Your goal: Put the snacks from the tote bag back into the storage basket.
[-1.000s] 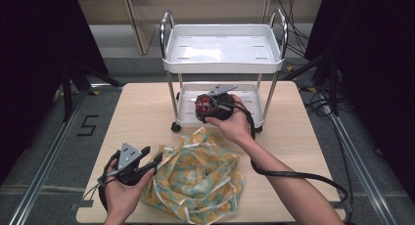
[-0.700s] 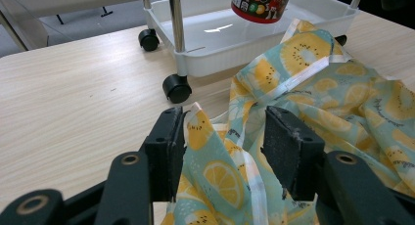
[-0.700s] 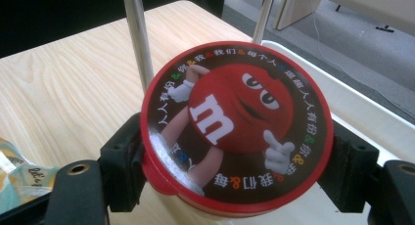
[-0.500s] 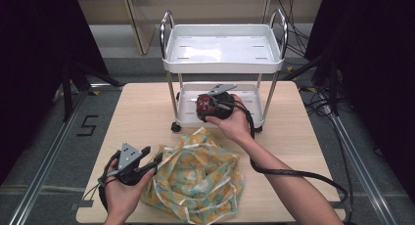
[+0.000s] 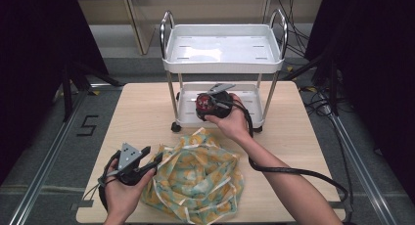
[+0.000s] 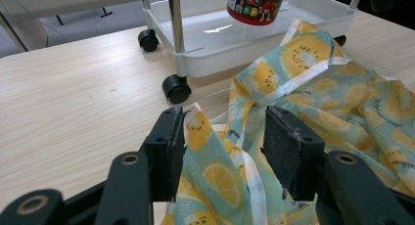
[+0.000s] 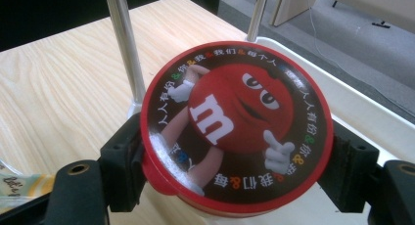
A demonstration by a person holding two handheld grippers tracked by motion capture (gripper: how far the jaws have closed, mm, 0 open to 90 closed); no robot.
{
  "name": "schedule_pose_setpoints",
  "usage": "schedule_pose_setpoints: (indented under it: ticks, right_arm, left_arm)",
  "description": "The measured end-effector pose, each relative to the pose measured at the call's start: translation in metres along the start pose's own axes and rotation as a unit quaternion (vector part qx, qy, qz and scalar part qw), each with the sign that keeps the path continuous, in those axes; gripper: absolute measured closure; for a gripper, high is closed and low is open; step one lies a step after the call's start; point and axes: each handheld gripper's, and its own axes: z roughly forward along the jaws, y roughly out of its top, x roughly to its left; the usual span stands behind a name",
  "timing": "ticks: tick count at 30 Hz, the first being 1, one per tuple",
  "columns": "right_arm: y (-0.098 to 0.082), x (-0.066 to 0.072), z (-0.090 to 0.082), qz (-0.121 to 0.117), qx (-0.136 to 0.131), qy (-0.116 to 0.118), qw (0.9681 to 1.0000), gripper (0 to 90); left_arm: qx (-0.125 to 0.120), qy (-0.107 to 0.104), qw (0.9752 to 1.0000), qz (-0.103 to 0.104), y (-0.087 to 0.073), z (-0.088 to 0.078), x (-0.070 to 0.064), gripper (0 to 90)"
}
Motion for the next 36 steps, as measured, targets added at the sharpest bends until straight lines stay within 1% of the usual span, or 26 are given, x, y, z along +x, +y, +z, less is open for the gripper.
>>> schedule_pose_setpoints:
  ticks: [1,2,4,5,6,8,9,10,11,14,15,16,17,18,19,20,22,25,29,30,31,33,36]
  right_arm:
    - [0.0,0.001,0.0,0.006,-0.001,0.0,1.0,26.4]
    - [0.0,-0.001,0.001,0.001,0.002,0.003,1.0,26.4]
    - [0.0,-0.001,0.001,0.004,0.006,0.003,1.0,26.4]
    - [-0.001,-0.001,0.002,0.007,0.004,0.0,1.0,26.4]
    - [-0.001,-0.001,0.002,0.008,0.001,-0.003,1.0,26.4]
    - [-0.001,-0.002,0.002,0.007,0.002,-0.003,1.0,26.4]
    - [-0.001,-0.004,0.003,0.002,0.003,-0.004,1.0,26.4]
    - [-0.002,-0.004,0.004,0.002,0.003,-0.004,1.0,26.4]
    - [-0.002,-0.004,0.004,0.009,0.004,-0.002,0.9999,26.4]
    - [-0.003,-0.005,0.005,0.004,0.004,-0.005,1.0,26.4]
    - [-0.003,-0.004,0.005,0.01,0.008,-0.004,0.9999,26.4]
    - [-0.003,-0.004,0.005,0.01,0.008,-0.004,0.9999,26.4]
    - [-0.003,-0.005,0.006,0.009,0.009,-0.001,0.9999,26.4]
    - [-0.003,-0.005,0.007,0.008,0.009,-0.007,0.9999,26.4]
    - [-0.003,-0.005,0.007,0.006,0.008,-0.004,0.9999,26.4]
    - [-0.003,-0.005,0.007,0.012,0.011,0.0,0.9999,26.4]
    - [-0.004,-0.005,0.008,0.011,0.009,-0.002,0.9999,26.4]
    - [-0.006,-0.004,0.008,0.033,0.019,-0.005,0.9993,26.4]
    - [-0.007,-0.004,0.01,0.033,0.023,-0.008,0.9992,26.4]
    - [-0.006,-0.002,0.008,0.049,0.025,-0.004,0.9985,26.4]
    - [-0.006,-0.004,0.01,0.043,0.023,0.0,0.9988,26.4]
    - [-0.006,-0.005,0.01,0.036,0.021,-0.008,0.9991,26.4]
    - [-0.007,-0.005,0.012,0.034,0.017,-0.01,0.9992,26.4]
  left_arm:
    - [0.0,0.0,1.0,0.0,0.0,0.0,0.0,49.9]
    - [-0.002,0.001,1.0,-0.007,0.0,0.0,-0.001,49.9]
    - [-0.002,-0.001,1.0,-0.007,0.0,0.0,-0.001,49.9]
    - [0.001,0.003,1.0,-0.007,0.0,0.0,-0.001,49.9]
    - [-0.001,0.0,1.0,-0.003,0.0,0.0,-0.001,49.9]
    - [-0.001,0.0,1.0,-0.001,0.0,0.0,0.0,49.9]
    - [-0.002,-0.001,1.0,-0.006,0.0,0.0,-0.001,50.0]
    - [-0.002,-0.001,1.0,-0.007,0.0,0.0,-0.001,49.9]
    - [-0.003,0.0,1.0,-0.008,0.0,0.0,-0.001,50.0]
    - [-0.001,0.001,1.0,-0.008,0.0,0.0,-0.001,49.9]
    - [-0.001,0.001,1.0,-0.008,0.0,0.0,-0.001,49.9]
    - [-0.001,0.001,1.0,-0.008,0.0,0.0,-0.001,49.9]
    - [-0.001,0.0,1.0,-0.008,0.0,0.0,-0.001,49.9]
    - [0.0,0.0,1.0,0.001,0.0,0.0,0.0,49.9]
    - [0.0,0.0,1.0,0.001,0.0,0.0,0.0,49.9]
    - [0.001,0.001,1.0,0.0,0.0,0.0,-0.001,49.9]
    - [0.001,0.001,1.0,0.0,0.0,0.0,0.0,49.9]
    - [0.0,0.0,1.0,0.001,0.0,0.0,0.0,49.9]
    - [0.001,0.001,1.0,0.001,0.0,0.0,-0.001,49.9]
    - [0.001,0.001,1.0,0.001,0.0,0.0,-0.001,49.9]
    - [0.001,0.001,1.0,0.001,0.0,0.0,0.0,49.9]
    - [0.0,-0.001,1.0,0.0,0.0,0.0,0.0,49.9]
    - [0.001,0.0,1.0,0.001,0.0,0.0,0.0,49.9]
